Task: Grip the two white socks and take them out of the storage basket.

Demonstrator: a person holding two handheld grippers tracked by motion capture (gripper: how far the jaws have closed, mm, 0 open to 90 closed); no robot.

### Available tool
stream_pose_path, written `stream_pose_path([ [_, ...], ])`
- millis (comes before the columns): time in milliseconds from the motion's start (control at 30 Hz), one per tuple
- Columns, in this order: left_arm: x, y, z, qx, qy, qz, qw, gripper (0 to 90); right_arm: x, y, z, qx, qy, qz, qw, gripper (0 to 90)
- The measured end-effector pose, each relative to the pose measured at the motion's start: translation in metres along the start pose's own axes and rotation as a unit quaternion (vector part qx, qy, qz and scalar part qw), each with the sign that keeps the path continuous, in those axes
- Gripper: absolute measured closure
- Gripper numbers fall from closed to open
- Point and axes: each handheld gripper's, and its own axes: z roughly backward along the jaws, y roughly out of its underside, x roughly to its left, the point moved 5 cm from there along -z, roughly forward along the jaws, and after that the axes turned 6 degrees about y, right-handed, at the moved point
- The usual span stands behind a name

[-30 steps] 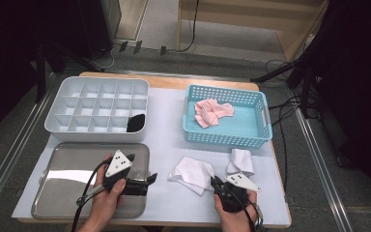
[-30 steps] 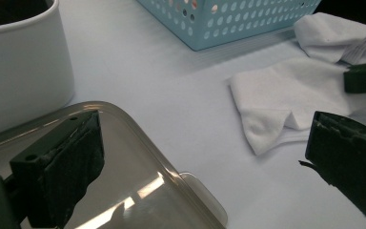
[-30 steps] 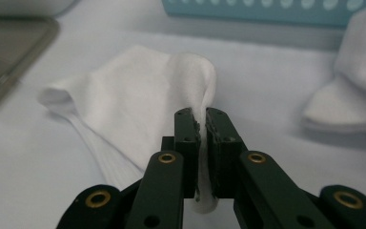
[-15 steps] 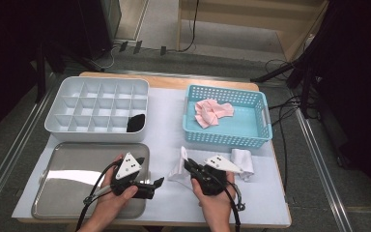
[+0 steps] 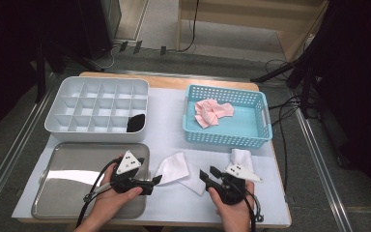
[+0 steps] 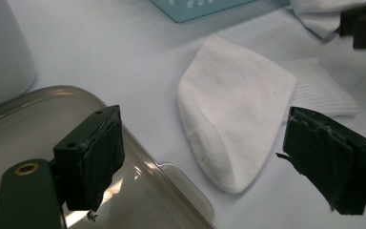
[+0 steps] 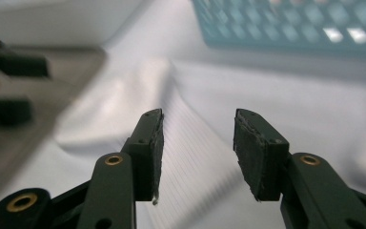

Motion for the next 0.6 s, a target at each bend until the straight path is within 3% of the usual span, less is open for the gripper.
stream_pose_path([
  [67, -0.001, 0.000, -0.002, 0.005, -0.004, -0.006, 1.0000, 14.9, -0.007, 0.016, 0.003, 0.015, 0.022, -0.010, 0.9996, 54.0],
  [133, -0.002, 0.001, -0.006, 0.012, -0.009, -0.011, 0.9998, 16.5, -0.008, 0.025, 0.004, 0.019, 0.028, -0.015, 0.9993, 52.4],
  [200, -0.004, 0.003, -0.009, 0.020, -0.013, -0.015, 0.9996, 19.3, -0.006, 0.024, 0.001, 0.009, 0.039, -0.004, 0.9992, 50.2],
  [267, -0.007, 0.005, -0.012, 0.031, -0.013, -0.026, 0.9991, 21.6, 0.000, 0.023, -0.004, 0.011, 0.033, -0.002, 0.9994, 47.9],
  [367, -0.013, 0.009, -0.017, 0.051, -0.004, -0.028, 0.9983, 25.2, 0.009, 0.031, -0.018, 0.041, 0.051, 0.035, 0.9972, 49.3],
  [467, -0.019, 0.012, -0.022, 0.068, -0.012, -0.042, 0.9968, 31.2, 0.014, 0.034, -0.020, 0.041, 0.092, 0.083, 0.9914, 55.9],
  [533, -0.021, 0.014, -0.025, 0.073, -0.022, -0.051, 0.9958, 34.9, 0.014, 0.034, -0.020, 0.043, 0.094, 0.086, 0.9909, 64.8],
  [600, -0.020, 0.015, -0.027, 0.077, -0.036, -0.049, 0.9952, 40.8, 0.014, 0.033, -0.020, 0.046, 0.083, 0.079, 0.9923, 76.8],
])
